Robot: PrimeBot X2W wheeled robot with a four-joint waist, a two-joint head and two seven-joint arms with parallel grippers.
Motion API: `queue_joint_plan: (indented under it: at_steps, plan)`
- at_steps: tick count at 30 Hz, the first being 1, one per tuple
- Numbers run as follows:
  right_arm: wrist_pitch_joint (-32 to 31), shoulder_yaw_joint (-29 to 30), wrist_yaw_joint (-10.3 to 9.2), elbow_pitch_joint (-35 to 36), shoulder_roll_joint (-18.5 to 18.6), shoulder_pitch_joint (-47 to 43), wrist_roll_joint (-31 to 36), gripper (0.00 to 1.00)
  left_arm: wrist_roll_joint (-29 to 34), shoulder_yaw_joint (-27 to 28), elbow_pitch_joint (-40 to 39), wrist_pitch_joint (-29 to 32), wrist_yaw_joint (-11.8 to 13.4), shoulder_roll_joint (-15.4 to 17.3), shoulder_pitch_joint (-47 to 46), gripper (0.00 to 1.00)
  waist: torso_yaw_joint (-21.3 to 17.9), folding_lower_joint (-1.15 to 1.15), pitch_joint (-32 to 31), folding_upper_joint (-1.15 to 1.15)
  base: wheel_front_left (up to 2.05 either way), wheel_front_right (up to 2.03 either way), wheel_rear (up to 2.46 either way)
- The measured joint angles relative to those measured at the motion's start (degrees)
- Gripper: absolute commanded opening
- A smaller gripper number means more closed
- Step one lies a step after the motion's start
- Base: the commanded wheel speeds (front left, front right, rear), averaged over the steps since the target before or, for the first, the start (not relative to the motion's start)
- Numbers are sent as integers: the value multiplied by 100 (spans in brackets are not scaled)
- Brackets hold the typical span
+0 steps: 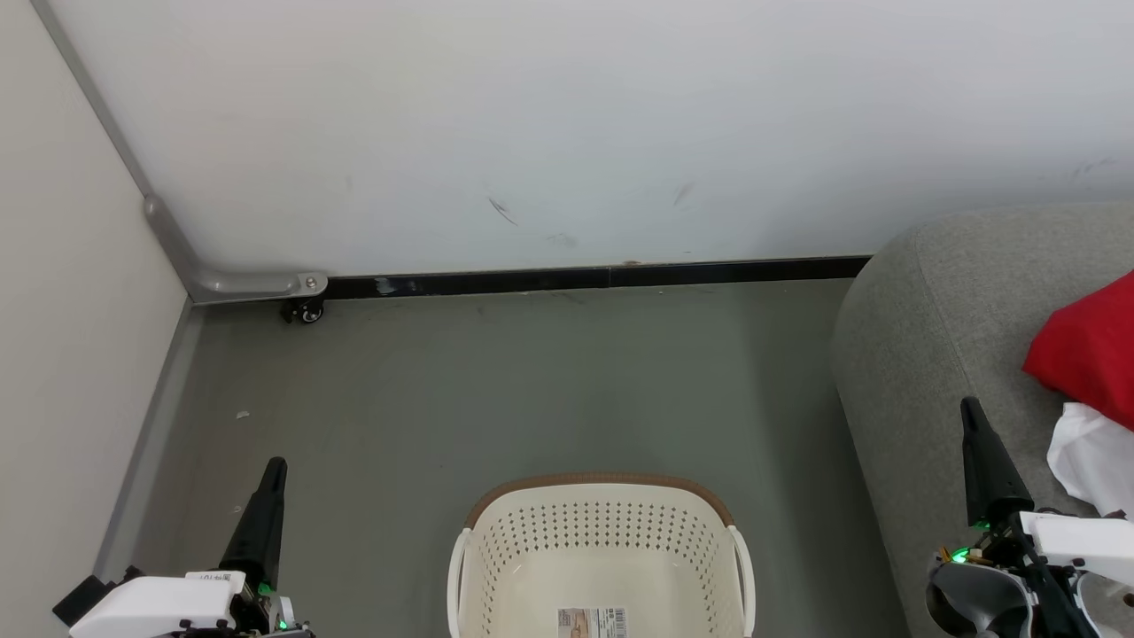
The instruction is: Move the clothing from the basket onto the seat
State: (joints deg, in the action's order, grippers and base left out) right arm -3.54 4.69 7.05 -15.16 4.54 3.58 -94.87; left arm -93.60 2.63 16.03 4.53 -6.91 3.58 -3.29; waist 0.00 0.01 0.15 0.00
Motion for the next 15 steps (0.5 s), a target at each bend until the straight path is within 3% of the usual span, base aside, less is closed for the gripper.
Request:
queue_joint_plan:
  at_steps: [15]
  plan:
    - [0,7,0,-1,-5,0,0,0,0,2,9,1,-1,-2,0,0,0,0,0,0,0,0,0]
